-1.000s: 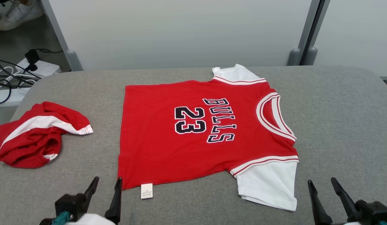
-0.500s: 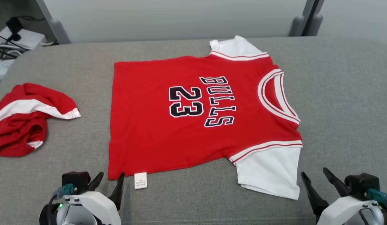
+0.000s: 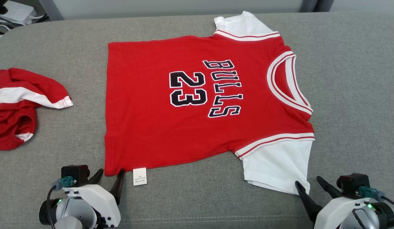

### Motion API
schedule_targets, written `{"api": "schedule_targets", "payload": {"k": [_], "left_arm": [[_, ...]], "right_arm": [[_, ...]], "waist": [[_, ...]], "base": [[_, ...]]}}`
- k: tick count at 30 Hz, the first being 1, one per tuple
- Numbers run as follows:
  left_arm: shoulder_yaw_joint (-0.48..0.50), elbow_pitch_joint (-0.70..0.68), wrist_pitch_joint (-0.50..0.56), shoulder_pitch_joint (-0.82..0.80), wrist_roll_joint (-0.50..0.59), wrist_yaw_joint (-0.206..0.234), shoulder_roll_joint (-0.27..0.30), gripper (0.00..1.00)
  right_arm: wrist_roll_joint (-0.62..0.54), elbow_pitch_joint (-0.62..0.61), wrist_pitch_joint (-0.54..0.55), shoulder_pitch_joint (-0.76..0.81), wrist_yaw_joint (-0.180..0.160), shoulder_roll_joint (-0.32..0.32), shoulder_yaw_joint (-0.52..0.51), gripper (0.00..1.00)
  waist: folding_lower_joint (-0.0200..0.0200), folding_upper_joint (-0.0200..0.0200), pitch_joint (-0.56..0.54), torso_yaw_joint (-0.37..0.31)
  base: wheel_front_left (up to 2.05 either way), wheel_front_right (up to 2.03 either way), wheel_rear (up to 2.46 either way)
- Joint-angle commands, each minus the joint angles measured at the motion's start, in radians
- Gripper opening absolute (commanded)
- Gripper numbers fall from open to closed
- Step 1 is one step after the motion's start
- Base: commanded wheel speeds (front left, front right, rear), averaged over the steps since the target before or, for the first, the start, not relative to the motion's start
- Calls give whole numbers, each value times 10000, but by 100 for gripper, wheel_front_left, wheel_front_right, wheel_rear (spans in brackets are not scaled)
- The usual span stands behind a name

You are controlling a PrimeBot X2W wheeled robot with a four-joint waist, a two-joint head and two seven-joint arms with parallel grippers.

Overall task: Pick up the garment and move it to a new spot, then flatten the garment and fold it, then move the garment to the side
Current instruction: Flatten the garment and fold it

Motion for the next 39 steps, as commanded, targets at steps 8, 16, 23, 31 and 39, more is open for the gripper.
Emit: {"api": "schedule_targets", "payload": {"k": [8, 16, 23, 31, 39], "left_arm": [[238, 286, -93, -723, -194, -159, 101, 100], [55, 638, 147, -901, -323, -379, 84, 0], [-55, 488, 386, -645, -459, -418, 101, 0], [68, -700, 1122, 361, -756, -120, 461, 0], [424, -3458, 2821, 1669, -1323, 329, 1364, 0]], "right_arm": [[160, 359, 274, -529, 42, -109, 585, 100], [352, 791, 585, -791, 42, -107, 927, 18], [669, 789, 824, -512, 42, -124, 836, 0], [1188, -369, 1380, 552, 42, 6, 189, 0], [1680, -2820, 3091, 1825, 42, 33, -815, 0]], "waist": [[0, 0, 223, 28], [0, 0, 351, -1], [0, 0, 280, 14], [0, 0, 154, 93], [0, 0, 218, 106]], "base": [[0, 0, 0], [0, 0, 0], [0, 0, 0], [0, 0, 0], [0, 0, 0]]}}
